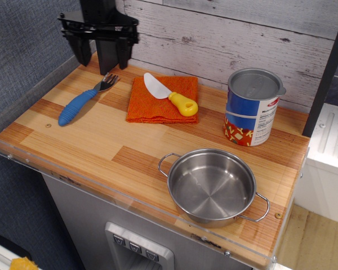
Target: Pick up the knife and place it on the orange cloth
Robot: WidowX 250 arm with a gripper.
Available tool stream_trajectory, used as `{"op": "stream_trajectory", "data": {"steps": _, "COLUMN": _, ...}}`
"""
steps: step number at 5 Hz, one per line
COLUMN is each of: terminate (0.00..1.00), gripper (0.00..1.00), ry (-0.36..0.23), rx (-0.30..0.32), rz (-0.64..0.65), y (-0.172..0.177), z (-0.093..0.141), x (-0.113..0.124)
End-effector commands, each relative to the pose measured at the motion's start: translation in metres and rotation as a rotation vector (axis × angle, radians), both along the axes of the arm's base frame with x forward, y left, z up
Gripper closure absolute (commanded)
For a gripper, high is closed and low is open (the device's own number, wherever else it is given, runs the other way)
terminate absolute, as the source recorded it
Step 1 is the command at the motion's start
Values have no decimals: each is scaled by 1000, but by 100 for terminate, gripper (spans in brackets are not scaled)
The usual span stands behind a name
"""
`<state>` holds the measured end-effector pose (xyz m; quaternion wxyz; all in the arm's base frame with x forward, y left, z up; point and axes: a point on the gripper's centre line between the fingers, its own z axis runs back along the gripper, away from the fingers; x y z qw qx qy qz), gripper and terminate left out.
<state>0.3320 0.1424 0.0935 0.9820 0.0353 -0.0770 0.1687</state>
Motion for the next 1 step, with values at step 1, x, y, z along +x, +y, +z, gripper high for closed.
{"op": "stream_trajectory", "data": {"steps": 1, "terminate": 100, "gripper": 0, "ry": -84, "rx": 46, "rz": -26, "y": 12, "z": 27, "x": -18}}
